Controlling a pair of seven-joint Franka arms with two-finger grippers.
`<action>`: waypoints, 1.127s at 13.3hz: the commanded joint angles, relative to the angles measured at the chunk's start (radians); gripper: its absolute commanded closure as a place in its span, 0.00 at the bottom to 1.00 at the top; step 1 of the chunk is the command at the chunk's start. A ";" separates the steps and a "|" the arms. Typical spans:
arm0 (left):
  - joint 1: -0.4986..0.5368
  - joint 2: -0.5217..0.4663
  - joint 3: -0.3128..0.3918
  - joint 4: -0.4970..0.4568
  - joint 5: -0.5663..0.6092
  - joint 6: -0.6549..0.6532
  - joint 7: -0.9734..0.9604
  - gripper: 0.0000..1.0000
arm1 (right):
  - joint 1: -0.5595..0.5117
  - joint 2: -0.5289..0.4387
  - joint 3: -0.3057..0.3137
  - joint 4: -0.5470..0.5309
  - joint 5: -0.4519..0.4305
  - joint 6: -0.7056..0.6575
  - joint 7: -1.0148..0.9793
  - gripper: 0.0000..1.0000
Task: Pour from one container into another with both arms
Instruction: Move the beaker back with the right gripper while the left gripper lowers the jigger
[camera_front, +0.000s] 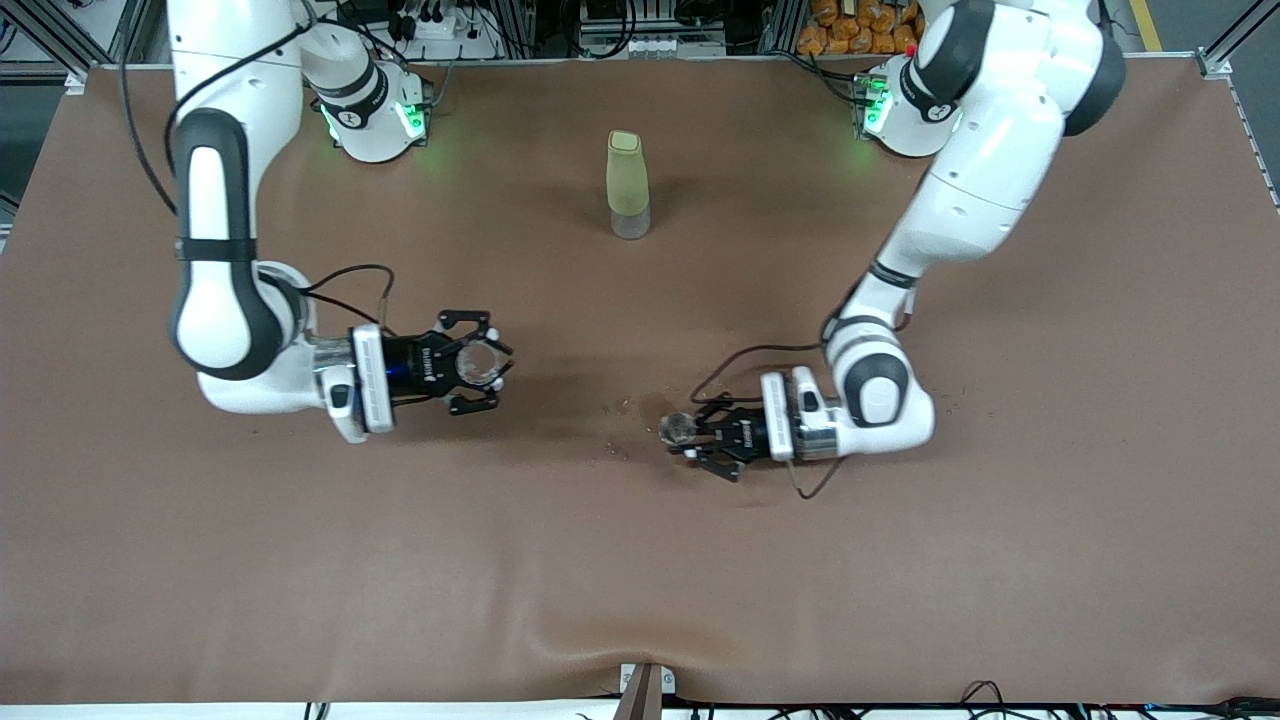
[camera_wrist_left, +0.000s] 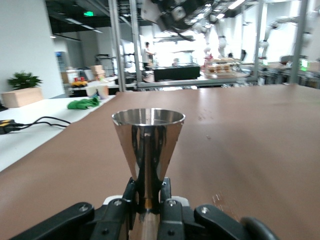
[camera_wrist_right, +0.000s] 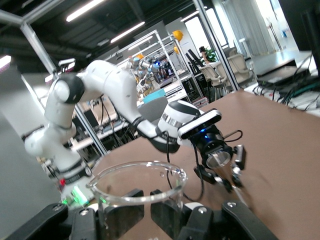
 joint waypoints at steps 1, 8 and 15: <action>0.105 -0.011 -0.008 -0.024 0.123 -0.130 0.003 1.00 | -0.059 -0.011 -0.001 0.006 -0.067 -0.021 -0.173 1.00; 0.392 -0.005 -0.008 -0.065 0.494 -0.485 -0.020 1.00 | -0.273 0.021 0.001 -0.003 -0.219 -0.103 -0.590 1.00; 0.610 0.003 -0.007 -0.056 0.694 -0.559 -0.022 1.00 | -0.441 0.143 0.005 0.000 -0.284 -0.180 -0.801 1.00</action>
